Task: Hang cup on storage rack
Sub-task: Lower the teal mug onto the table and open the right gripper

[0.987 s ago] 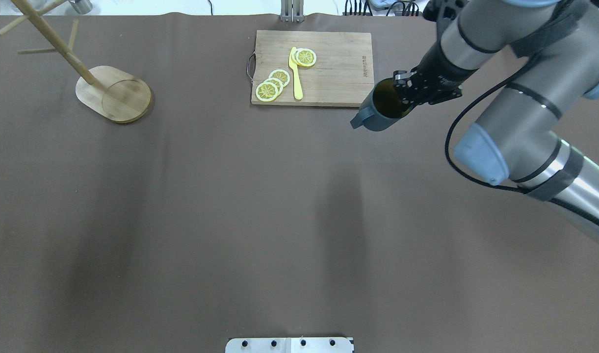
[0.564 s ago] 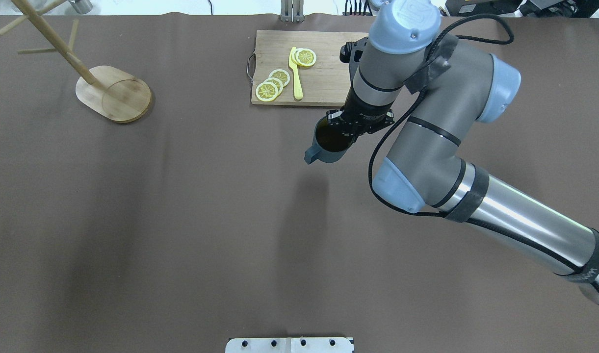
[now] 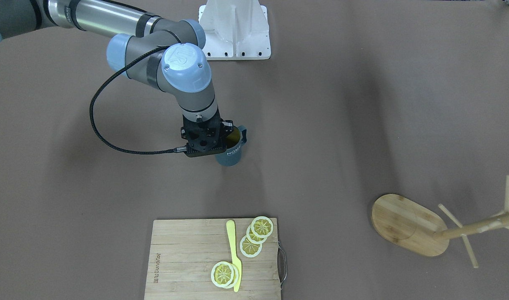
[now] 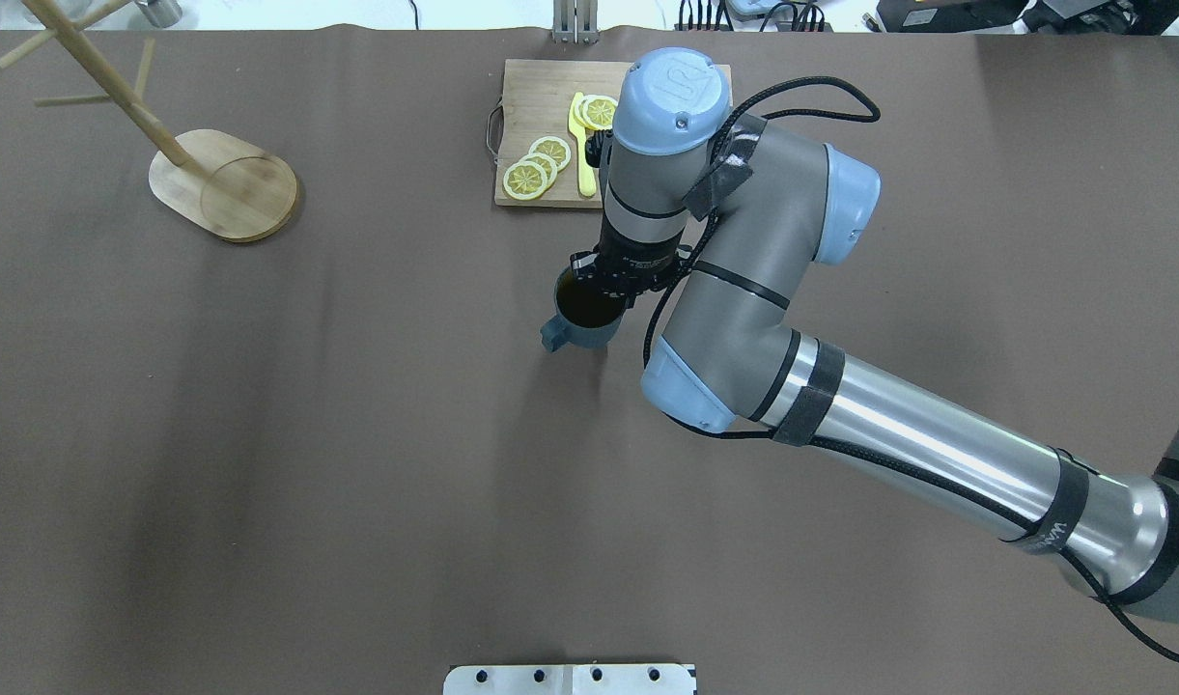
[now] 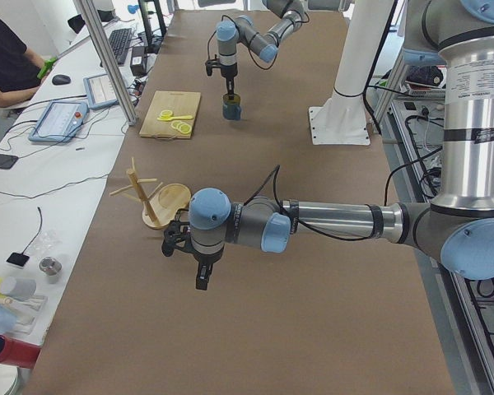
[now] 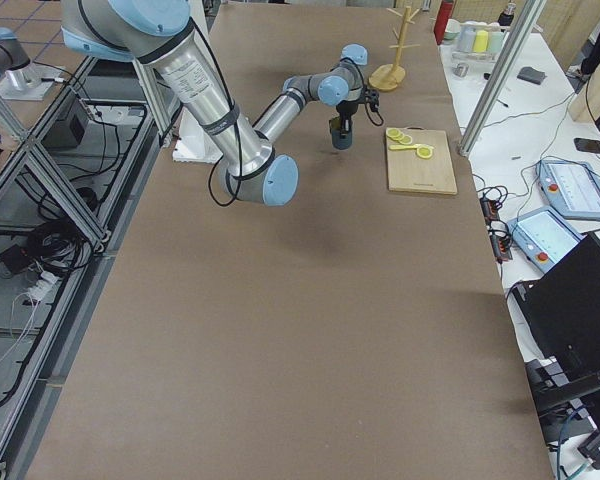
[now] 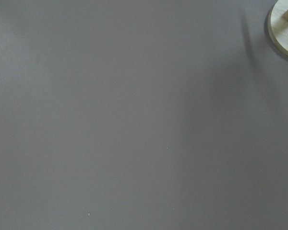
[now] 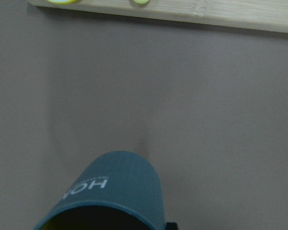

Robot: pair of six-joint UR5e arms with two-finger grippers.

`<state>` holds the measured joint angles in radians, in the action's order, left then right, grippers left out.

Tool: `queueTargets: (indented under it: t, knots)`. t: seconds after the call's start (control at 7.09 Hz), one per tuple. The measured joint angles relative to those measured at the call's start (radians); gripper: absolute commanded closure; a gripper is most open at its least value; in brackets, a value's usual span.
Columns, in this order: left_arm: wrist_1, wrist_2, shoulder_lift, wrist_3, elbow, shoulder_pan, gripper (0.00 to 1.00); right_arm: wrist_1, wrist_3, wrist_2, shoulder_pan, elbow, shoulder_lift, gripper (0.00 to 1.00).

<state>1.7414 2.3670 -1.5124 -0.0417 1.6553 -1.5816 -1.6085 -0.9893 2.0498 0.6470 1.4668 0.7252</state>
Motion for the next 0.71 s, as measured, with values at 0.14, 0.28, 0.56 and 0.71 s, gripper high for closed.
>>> queueTargets:
  t: [0.14,0.28,0.56,0.71]
  knots:
    - [0.006,0.000,0.000,0.001,-0.008,0.000,0.02,0.004,-0.001,0.004,-0.004,-0.012,-0.010,1.00]
    - [0.021,0.000,0.000,0.001,-0.021,0.000,0.02,0.013,-0.001,0.006,-0.011,-0.021,-0.015,1.00]
    - [0.041,0.000,-0.001,0.000,-0.038,0.000,0.02,0.058,-0.002,0.006,-0.023,-0.054,-0.017,1.00]
    - [0.044,0.000,-0.002,0.000,-0.041,0.000,0.02,0.072,-0.005,0.006,-0.025,-0.064,-0.017,0.12]
